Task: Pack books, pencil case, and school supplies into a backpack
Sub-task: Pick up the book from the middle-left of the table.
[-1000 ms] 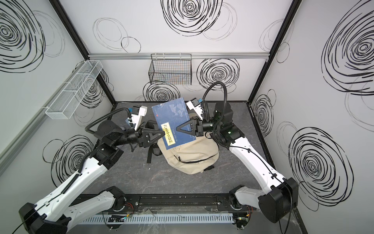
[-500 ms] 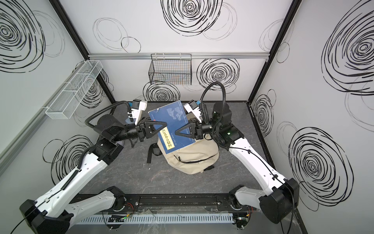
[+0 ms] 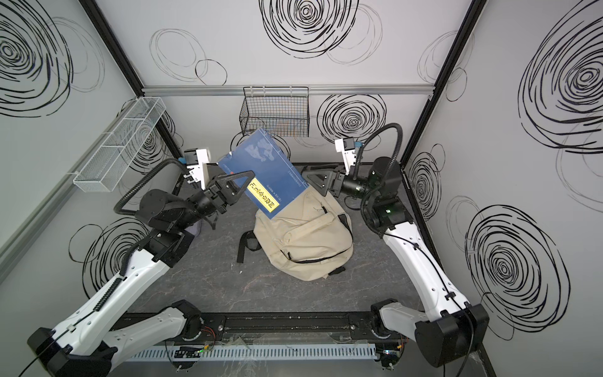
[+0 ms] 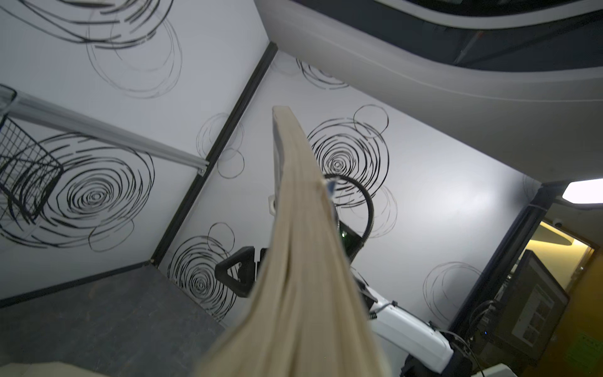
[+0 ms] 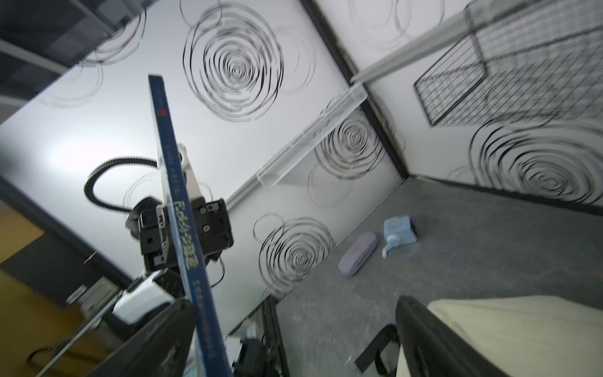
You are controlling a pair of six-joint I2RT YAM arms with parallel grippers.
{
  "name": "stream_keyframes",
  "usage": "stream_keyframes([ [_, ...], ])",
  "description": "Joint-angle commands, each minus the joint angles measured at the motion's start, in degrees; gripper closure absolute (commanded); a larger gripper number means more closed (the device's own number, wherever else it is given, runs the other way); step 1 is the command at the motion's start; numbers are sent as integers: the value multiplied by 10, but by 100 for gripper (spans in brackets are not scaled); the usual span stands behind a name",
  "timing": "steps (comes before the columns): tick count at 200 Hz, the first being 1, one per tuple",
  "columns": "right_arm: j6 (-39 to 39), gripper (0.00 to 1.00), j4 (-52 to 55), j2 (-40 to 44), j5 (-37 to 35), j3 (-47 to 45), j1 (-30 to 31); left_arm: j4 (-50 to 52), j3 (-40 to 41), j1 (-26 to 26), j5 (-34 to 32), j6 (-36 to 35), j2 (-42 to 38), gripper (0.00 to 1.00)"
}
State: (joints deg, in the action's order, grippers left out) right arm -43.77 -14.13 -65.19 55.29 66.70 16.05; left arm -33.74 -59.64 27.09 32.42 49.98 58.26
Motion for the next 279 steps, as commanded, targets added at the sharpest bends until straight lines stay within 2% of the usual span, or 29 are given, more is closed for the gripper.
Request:
stream_keyframes([
  [1, -92, 0, -174, 52, -119, -39, 9, -276, 2, 11, -54, 92, 13, 100],
  [20, -139, 0, -251, 70, -150, -61, 35, -349, 0, 33, -74, 103, 36, 100],
  [31, -137, 2, -266, 79, -177, -69, 59, -367, -3, 51, -80, 91, 46, 100],
  [53, -118, 2, -279, 93, -237, -71, 111, -353, -9, 94, -95, 35, 55, 100],
  [75, -110, 3, -290, 91, -260, -67, 140, -352, -13, 125, -105, 7, 62, 100],
  [99, -119, 6, -301, 82, -264, -62, 148, -365, -15, 142, -105, 6, 70, 100],
  [125, -130, 15, -325, 74, -256, -62, 155, -361, -14, 151, -107, -5, 73, 100],
  [139, -137, 17, -337, 72, -240, -61, 158, -355, -6, 154, -117, -13, 70, 100],
  [158, -120, 15, -307, 90, -228, -68, 159, -369, 2, 153, -132, -10, 64, 100],
  [189, -66, 14, -215, 166, -282, -100, 134, -367, 2, 145, -155, -21, 42, 100],
  [214, -84, 13, -227, 167, -236, -94, 125, -371, -1, 146, -158, -18, 42, 100],
  [233, -101, 13, -253, 146, -210, -79, 143, -375, -4, 153, -151, -15, 52, 100],
  [279, -60, 15, -244, 105, -223, -42, 219, -365, -5, 174, -148, -27, 66, 100],
])
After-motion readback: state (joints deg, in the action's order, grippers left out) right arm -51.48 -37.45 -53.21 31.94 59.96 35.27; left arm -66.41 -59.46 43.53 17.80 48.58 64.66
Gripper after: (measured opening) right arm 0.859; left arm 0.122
